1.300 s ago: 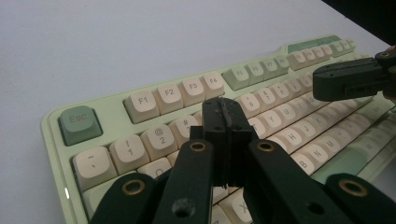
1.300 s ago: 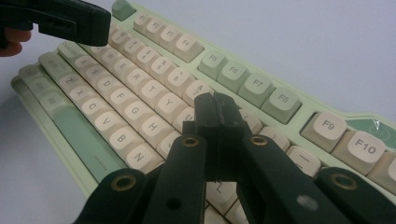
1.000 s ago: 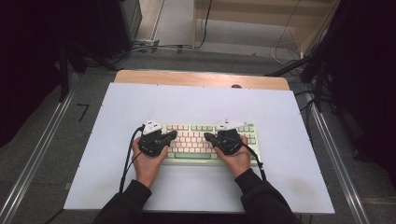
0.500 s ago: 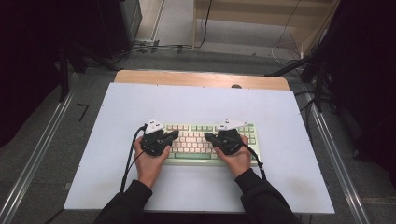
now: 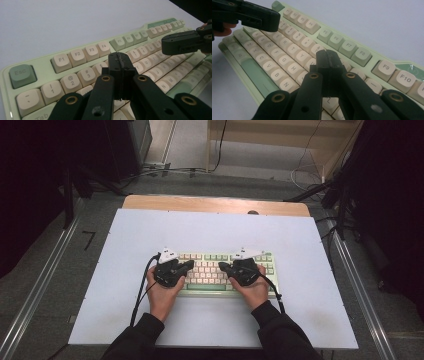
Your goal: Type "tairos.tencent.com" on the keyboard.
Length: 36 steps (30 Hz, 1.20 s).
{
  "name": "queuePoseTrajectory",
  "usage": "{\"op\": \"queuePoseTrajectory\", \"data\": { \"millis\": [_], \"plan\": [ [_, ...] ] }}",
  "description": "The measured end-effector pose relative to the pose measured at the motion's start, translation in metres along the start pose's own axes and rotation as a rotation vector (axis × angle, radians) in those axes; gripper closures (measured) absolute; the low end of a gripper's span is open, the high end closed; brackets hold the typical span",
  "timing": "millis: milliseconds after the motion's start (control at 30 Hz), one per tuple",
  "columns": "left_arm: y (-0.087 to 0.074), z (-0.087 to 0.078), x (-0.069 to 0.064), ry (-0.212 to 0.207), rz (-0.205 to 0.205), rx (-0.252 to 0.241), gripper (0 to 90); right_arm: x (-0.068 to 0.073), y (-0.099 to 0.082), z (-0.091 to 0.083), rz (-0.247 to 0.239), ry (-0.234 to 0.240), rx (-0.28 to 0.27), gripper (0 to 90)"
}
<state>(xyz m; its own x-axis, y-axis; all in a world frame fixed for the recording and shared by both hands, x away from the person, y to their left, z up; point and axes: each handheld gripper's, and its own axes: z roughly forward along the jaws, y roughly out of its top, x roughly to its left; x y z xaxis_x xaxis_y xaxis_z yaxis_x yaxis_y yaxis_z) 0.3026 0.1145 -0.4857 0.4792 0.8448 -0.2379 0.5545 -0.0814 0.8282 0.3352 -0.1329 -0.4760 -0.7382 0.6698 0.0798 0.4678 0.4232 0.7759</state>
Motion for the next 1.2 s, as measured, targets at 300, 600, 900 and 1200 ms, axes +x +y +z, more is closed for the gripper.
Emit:
{"op": "queuePoseTrajectory", "data": {
  "millis": [300, 600, 900, 1200],
  "plan": [
    [-0.001, 0.008, -0.003, 0.001, 0.015, 0.028, 90.0, 0.000, 0.000, -0.001, 0.004, 0.000, -0.001, 88.3],
    [-0.001, 0.012, -0.005, 0.015, 0.030, 0.049, 90.0, 0.000, 0.000, -0.001, 0.004, -0.002, -0.001, 88.3],
    [-0.002, 0.016, -0.006, 0.040, 0.052, 0.086, 90.0, 0.000, 0.000, -0.001, 0.006, -0.001, -0.001, 88.3],
    [0.001, 0.010, -0.006, 0.021, 0.039, 0.045, 90.0, -0.003, 0.000, -0.003, 0.010, -0.006, -0.009, 88.3]
  ]
}}
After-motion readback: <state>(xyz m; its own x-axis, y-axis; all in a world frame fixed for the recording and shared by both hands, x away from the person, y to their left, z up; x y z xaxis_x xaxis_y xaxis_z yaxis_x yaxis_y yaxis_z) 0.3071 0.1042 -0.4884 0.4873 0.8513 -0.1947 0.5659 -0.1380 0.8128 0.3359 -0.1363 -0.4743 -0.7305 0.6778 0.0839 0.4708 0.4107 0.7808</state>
